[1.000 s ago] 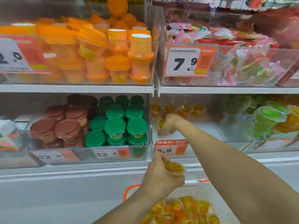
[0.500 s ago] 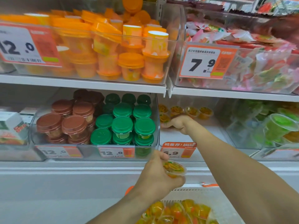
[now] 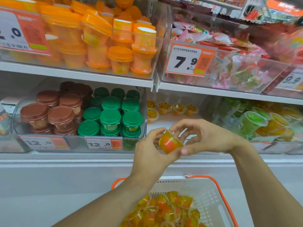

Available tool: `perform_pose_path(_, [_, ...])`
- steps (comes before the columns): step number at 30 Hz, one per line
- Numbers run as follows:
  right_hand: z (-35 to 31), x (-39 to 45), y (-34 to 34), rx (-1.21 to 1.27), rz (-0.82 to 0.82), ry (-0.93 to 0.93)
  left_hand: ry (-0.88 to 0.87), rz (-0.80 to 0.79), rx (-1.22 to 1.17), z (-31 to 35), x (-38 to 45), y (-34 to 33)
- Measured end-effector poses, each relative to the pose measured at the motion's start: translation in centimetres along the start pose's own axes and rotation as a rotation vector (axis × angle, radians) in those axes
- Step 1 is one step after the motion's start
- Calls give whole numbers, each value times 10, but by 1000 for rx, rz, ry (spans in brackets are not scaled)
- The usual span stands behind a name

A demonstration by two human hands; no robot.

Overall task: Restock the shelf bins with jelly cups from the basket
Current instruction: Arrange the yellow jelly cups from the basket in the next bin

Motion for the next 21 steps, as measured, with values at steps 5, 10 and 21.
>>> perform_pose_path(5, [3,-4,11,122,150,47,-185,30,-44,19,-3,-9])
perform_pose_path(10, [5,7,26,95,351,82,-298,11,322,17,10,-20])
perform_pose_path(21, [100,120,47,-180,512,-507,-294,-127,996,-11,14,-41])
Point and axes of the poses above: each hand's wrist, its own x-axis towards the middle knuckle, its own y-axis out of the back of the hand, z = x × y, the point moved 4 cm from there along x, towards the middle knuckle, and after that the axes turned 2 degrees about -y, right-handed, at the moved point
